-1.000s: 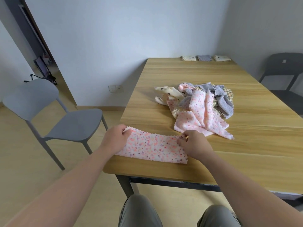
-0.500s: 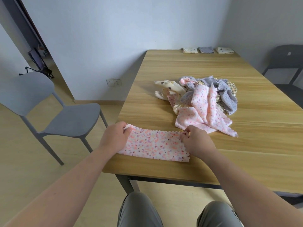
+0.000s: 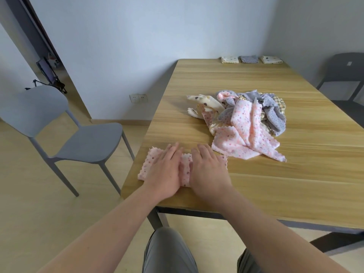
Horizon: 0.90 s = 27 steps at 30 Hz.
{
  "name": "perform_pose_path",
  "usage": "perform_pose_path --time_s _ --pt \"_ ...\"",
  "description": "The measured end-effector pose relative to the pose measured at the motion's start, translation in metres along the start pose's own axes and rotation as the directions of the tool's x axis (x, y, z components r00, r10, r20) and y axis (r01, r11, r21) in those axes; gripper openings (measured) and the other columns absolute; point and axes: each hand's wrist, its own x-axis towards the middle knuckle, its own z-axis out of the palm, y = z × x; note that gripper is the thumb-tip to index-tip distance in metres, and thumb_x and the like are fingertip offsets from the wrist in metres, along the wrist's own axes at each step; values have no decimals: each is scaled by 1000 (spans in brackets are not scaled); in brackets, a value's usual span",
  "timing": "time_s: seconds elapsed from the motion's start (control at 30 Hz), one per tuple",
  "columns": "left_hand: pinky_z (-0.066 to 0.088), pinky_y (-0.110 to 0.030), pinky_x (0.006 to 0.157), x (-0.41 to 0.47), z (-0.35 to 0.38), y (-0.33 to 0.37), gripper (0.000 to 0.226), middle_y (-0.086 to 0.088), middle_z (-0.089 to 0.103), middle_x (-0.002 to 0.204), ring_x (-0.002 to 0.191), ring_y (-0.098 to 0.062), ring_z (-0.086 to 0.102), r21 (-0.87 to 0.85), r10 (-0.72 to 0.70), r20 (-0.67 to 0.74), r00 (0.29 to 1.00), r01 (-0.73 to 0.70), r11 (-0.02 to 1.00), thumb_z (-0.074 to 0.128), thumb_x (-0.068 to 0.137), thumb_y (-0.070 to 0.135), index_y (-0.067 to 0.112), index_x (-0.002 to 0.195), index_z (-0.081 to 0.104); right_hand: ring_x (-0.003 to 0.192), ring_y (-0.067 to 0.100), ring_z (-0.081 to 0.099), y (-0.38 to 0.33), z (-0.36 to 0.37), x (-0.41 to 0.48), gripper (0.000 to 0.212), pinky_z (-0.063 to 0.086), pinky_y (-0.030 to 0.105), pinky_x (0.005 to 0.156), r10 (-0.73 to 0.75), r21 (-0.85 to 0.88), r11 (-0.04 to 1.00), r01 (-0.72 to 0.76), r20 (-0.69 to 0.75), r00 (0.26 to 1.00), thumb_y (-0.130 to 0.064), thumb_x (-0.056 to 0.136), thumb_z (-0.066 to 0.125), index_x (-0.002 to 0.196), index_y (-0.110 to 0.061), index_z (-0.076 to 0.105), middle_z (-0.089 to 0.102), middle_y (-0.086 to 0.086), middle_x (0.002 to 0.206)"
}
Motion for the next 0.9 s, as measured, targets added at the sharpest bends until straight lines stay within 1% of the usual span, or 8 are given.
perform_pose_path --time_s 0.07,0.17,0.33,0.53,0.63,0.73,0.8,0.9 --pt "0 -35 128 3 10 -6 57 5 2 170 156 -12 -4 55 -49 111 993 43 998 22 109 41 22 162 10 156 25 -8 -3 16 3 59 0 41 125 14 8 1000 -16 152 988 -32 108 20 162 -12 6 -4 5 170" --pt "-6 -37 127 5 15 -18 59 7 -8 170 155 -11 -14 148 -80 186 979 53 988 9 108 47 26 162 -2 154 20 -17 3 32 2 61 -8 42 126 45 34 998 -54 222 974 -43 108 6 161 -16 -4 -12 2 169" --pt "-11 -41 125 0 7 -36 61 11 -20 166 152 -12 -23 143 -125 252 960 91 986 5 105 55 32 159 -13 153 20 -21 16 29 -2 64 -11 44 125 70 7 997 -73 235 969 -52 105 1 161 -22 -9 -15 -4 168" --pt "-12 -42 124 -4 1 -57 62 13 -22 165 152 -12 -23 136 -180 261 949 148 980 4 104 59 36 159 -15 152 18 -24 47 19 -16 65 -12 48 124 157 3 987 -163 255 954 -56 103 0 160 -27 -10 -17 -8 167" --pt "-14 -45 124 -4 -2 -56 62 9 -22 166 152 -16 -23 169 -195 264 944 154 974 3 105 57 33 159 -14 152 19 -23 55 17 -20 66 -11 48 124 193 -3 980 -198 248 949 -55 103 1 161 -24 -10 -17 -6 167" --pt "-14 -47 124 -8 -6 -41 64 -1 -19 167 152 -21 -23 272 -173 179 969 121 955 4 106 51 22 160 -13 155 22 -15 55 13 -26 68 -4 48 126 249 24 966 -258 182 951 -52 105 5 162 -16 -2 -10 1 169" --pt "-11 -45 125 -13 -6 -24 65 0 -18 167 153 -19 -22 253 -75 132 988 40 967 8 106 50 19 160 -11 156 28 -3 55 8 -31 69 8 48 126 326 -7 945 -327 82 942 -51 105 10 160 -10 18 6 7 170" --pt "-8 -41 127 -19 -1 3 73 3 -18 167 152 -14 -23 132 54 216 975 -84 988 13 104 58 19 161 -10 154 33 14 51 1 -35 66 23 48 120 354 -124 931 -343 75 932 -53 105 18 148 -11 46 30 10 162"
